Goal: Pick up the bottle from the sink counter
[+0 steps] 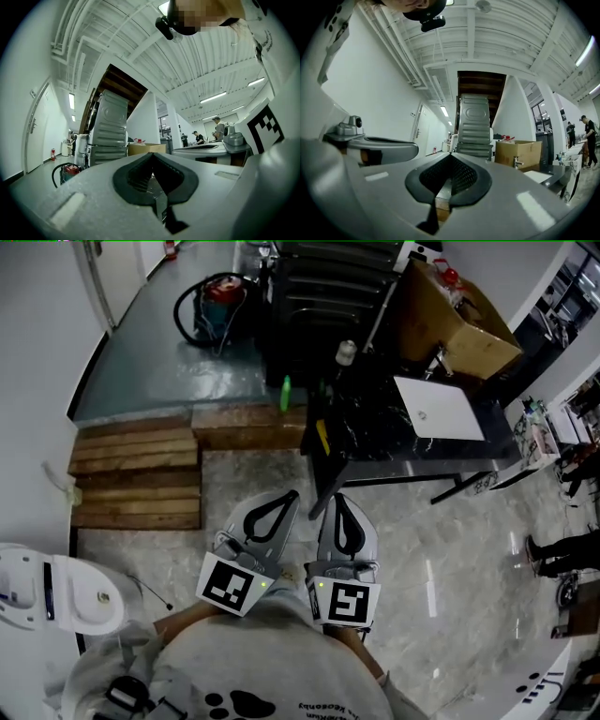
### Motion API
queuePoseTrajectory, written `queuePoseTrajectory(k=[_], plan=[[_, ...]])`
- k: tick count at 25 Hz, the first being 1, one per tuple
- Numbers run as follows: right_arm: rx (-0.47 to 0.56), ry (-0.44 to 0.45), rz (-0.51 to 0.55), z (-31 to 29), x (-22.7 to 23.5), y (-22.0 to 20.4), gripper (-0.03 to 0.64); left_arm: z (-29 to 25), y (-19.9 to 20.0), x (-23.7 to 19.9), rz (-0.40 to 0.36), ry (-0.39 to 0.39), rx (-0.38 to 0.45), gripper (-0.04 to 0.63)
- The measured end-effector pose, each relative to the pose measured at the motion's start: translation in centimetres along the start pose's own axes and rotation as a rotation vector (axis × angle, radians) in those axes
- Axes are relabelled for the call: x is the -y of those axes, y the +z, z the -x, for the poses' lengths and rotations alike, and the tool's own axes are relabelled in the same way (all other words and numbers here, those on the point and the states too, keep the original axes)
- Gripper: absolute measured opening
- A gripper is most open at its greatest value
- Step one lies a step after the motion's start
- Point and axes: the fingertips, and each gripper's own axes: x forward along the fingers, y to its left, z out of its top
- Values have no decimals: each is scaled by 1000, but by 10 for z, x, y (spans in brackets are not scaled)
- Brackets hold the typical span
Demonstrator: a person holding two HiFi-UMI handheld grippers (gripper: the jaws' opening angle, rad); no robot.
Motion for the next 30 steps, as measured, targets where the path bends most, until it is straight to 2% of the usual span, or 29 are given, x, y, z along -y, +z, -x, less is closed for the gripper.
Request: queuePoseTrajectory(k=[4,8,12,20,30], plan=[[-1,60,9,-27,18,-13,2,-23,-8,-12,-8,56,-21,2],[23,116,-18,-48,29,-5,2,-44,-9,-17,-28,101,-26,2],[28,148,13,-61,45,-12,2,-63,-11,-20,-40,128,-21,2],[29,156,-10,-69,64,-11,2,-92,-16,-17,-43,131,-27,2],[-13,113,23,-102,92,-30,2,-135,-32,-44,-6,112,-32,2]])
